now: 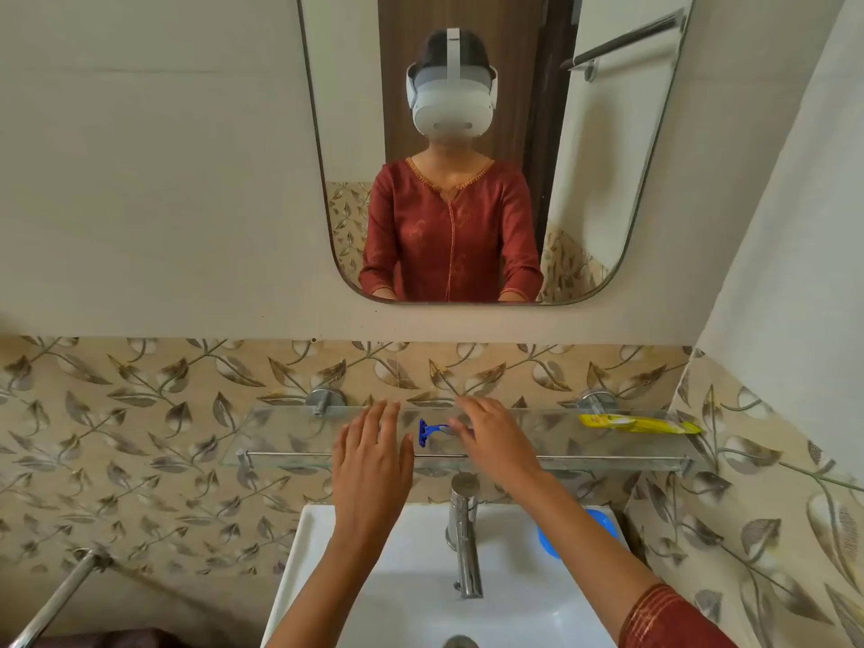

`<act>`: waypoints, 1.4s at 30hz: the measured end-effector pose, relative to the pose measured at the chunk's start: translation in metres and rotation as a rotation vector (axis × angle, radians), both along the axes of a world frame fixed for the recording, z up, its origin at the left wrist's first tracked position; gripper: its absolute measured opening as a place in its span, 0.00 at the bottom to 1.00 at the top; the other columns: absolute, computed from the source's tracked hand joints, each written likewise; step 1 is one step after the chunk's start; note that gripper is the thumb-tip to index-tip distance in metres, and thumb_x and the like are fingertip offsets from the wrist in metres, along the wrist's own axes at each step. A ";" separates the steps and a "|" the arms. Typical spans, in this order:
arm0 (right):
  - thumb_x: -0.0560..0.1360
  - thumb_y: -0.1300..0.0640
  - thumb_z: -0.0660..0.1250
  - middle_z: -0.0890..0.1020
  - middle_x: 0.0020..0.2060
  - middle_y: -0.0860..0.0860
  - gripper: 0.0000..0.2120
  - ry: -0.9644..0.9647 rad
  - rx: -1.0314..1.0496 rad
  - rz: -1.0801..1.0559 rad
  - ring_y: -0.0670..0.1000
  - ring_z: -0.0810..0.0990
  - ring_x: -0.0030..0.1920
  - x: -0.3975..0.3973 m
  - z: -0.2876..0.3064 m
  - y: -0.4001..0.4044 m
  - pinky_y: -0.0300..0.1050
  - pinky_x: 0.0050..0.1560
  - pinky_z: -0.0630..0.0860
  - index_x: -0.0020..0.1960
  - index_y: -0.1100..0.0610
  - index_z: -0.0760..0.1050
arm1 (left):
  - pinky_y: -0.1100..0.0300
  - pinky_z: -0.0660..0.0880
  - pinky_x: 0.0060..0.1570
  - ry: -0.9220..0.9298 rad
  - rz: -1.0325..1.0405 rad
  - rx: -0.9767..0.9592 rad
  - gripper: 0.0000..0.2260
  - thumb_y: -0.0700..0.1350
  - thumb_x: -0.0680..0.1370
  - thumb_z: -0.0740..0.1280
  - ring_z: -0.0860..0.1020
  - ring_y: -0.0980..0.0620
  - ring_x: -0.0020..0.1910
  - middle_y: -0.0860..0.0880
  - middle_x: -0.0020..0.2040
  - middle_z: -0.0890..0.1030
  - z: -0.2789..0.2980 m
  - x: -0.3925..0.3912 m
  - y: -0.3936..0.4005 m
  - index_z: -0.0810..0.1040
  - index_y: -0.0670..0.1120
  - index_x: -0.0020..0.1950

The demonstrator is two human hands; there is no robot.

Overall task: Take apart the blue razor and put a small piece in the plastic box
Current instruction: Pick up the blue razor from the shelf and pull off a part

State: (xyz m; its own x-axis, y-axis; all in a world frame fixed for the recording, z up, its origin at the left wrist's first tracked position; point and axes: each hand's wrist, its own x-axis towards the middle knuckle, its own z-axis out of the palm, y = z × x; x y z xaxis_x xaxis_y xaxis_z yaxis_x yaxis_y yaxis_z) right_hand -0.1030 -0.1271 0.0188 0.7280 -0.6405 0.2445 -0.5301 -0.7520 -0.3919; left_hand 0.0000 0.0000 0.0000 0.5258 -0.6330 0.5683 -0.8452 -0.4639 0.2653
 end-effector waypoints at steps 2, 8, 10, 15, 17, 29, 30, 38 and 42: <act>0.77 0.48 0.55 0.71 0.66 0.55 0.21 0.055 0.018 0.084 0.53 0.65 0.66 0.004 -0.002 0.000 0.46 0.66 0.63 0.66 0.58 0.63 | 0.48 0.76 0.51 0.060 -0.051 -0.071 0.13 0.46 0.74 0.63 0.79 0.43 0.53 0.43 0.55 0.82 -0.001 0.001 0.000 0.76 0.44 0.56; 0.75 0.50 0.60 0.75 0.58 0.54 0.16 0.028 0.073 0.120 0.52 0.69 0.59 0.011 -0.004 -0.001 0.43 0.55 0.66 0.60 0.57 0.72 | 0.51 0.76 0.47 0.094 -0.049 -0.134 0.09 0.41 0.71 0.68 0.80 0.43 0.49 0.45 0.50 0.82 -0.012 0.001 0.007 0.78 0.45 0.50; 0.75 0.52 0.62 0.76 0.56 0.54 0.14 0.016 0.100 0.116 0.52 0.69 0.58 0.013 -0.004 -0.002 0.45 0.55 0.66 0.58 0.57 0.73 | 0.54 0.75 0.45 0.106 -0.073 -0.170 0.09 0.45 0.73 0.64 0.79 0.46 0.49 0.46 0.50 0.82 -0.012 0.000 0.012 0.78 0.46 0.50; 0.75 0.55 0.62 0.75 0.54 0.54 0.13 0.014 0.140 0.088 0.52 0.70 0.57 0.014 -0.003 -0.002 0.47 0.56 0.68 0.58 0.56 0.73 | 0.66 0.71 0.39 0.290 -0.193 -0.285 0.10 0.51 0.74 0.55 0.74 0.59 0.41 0.55 0.42 0.80 -0.027 -0.019 0.043 0.74 0.54 0.50; 0.75 0.56 0.61 0.75 0.54 0.54 0.12 0.016 0.139 0.089 0.52 0.70 0.56 0.013 -0.003 -0.002 0.47 0.55 0.68 0.58 0.56 0.74 | 0.66 0.71 0.40 0.357 -0.212 -0.275 0.09 0.54 0.74 0.54 0.73 0.62 0.42 0.60 0.40 0.78 -0.040 -0.031 0.057 0.71 0.59 0.50; 0.75 0.59 0.62 0.74 0.44 0.54 0.13 -0.263 0.043 0.081 0.50 0.71 0.45 0.005 0.032 0.011 0.42 0.44 0.68 0.58 0.61 0.74 | 0.79 0.67 0.38 0.412 -0.215 -0.186 0.10 0.53 0.72 0.54 0.72 0.66 0.41 0.66 0.38 0.76 -0.057 -0.044 0.079 0.70 0.62 0.49; 0.75 0.60 0.62 0.75 0.45 0.55 0.13 -0.308 0.044 0.090 0.50 0.72 0.44 0.000 0.037 0.015 0.40 0.43 0.69 0.58 0.61 0.74 | 0.78 0.68 0.39 0.422 -0.225 -0.198 0.10 0.53 0.72 0.54 0.72 0.66 0.42 0.67 0.39 0.75 -0.053 -0.043 0.079 0.70 0.62 0.50; 0.74 0.57 0.63 0.73 0.38 0.45 0.10 -0.524 0.212 0.112 0.51 0.77 0.40 -0.036 0.047 0.045 0.35 0.39 0.72 0.53 0.58 0.76 | 0.71 0.73 0.45 0.597 -0.426 -0.327 0.14 0.61 0.71 0.60 0.76 0.62 0.49 0.63 0.51 0.76 0.009 -0.028 0.050 0.66 0.65 0.56; 0.74 0.58 0.63 0.77 0.39 0.45 0.09 -0.552 0.274 0.123 0.48 0.78 0.40 -0.042 0.037 0.058 0.33 0.40 0.72 0.52 0.56 0.76 | 0.79 0.67 0.53 0.736 -0.583 -0.262 0.27 0.58 0.67 0.66 0.70 0.73 0.55 0.68 0.57 0.69 0.043 -0.025 0.032 0.61 0.62 0.64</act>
